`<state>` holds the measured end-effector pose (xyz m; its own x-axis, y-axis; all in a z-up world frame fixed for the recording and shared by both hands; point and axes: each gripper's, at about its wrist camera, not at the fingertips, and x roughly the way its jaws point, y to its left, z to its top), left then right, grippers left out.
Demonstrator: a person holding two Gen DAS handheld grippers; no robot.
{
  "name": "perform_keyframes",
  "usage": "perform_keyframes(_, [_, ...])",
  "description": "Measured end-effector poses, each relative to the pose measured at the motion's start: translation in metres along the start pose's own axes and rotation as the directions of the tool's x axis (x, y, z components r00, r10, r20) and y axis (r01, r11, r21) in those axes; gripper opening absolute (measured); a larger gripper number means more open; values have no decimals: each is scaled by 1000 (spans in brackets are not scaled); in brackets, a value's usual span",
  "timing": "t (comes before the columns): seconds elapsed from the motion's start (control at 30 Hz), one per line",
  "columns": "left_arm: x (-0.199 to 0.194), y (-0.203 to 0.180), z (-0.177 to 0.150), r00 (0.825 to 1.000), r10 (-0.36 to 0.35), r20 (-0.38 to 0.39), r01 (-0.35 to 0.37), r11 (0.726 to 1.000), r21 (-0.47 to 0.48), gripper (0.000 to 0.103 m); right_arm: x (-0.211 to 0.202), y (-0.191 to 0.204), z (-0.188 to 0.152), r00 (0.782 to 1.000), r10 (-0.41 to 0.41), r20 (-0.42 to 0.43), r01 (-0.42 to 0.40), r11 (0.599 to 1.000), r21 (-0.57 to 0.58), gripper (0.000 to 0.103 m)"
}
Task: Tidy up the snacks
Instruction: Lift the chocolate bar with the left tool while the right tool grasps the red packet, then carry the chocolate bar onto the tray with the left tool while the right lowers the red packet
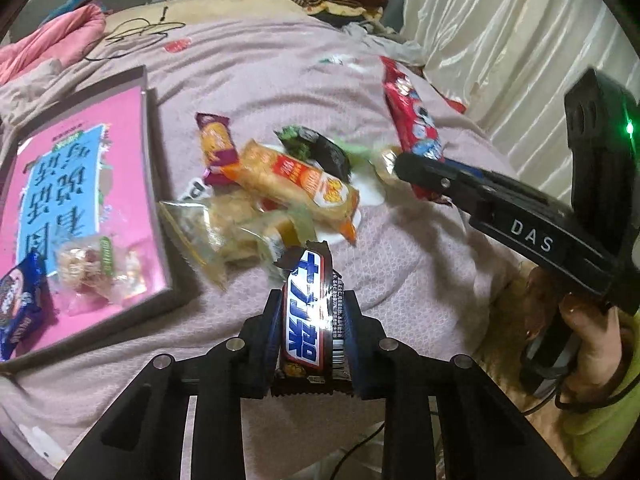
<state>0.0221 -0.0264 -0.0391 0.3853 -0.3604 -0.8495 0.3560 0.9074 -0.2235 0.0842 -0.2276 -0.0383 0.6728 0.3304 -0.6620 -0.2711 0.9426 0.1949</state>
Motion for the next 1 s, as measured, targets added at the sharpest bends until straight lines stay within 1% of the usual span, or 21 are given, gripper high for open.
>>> perform_keyframes(0.1, [-7, 5, 2, 1000, -2, 17, 2, 1000, -13, 29, -7, -6, 1, 1000, -2, 22, 1, 999, 34, 25])
perform_keyframes(0.17, [-10, 8, 2, 1000, -4, 24, 5, 1000, -21, 29, -10, -10, 0, 1000, -14, 29, 12, 998, 56, 25])
perform_keyframes(0.23, [-11, 11, 3, 1000, 0, 28, 1, 1000, -28, 29, -12, -15, -1, 1000, -8, 29, 6, 996, 85, 25])
perform_keyframes(0.27, [-12, 12, 3, 1000, -1, 31, 2, 999, -32, 29, -14, -16, -1, 999, -24, 33, 21, 996, 87, 25])
perform_keyframes(0.53, [-26, 16, 8, 998, 9, 66, -6, 999, -48, 29, -22, 1, 0, 998, -2, 69, 0, 1000, 31, 25])
perform_keyframes(0.73, [-40, 23, 11, 994, 37, 102, -31, 997, -67, 29, -26, 20, 1, 996, 38, 80, -37, 999, -7, 25])
perform_keyframes(1.0, [-53, 41, 12, 989, 74, 124, -61, 992, -111, 29, -28, 53, 1, 994, 73, 84, -66, 995, -76, 25])
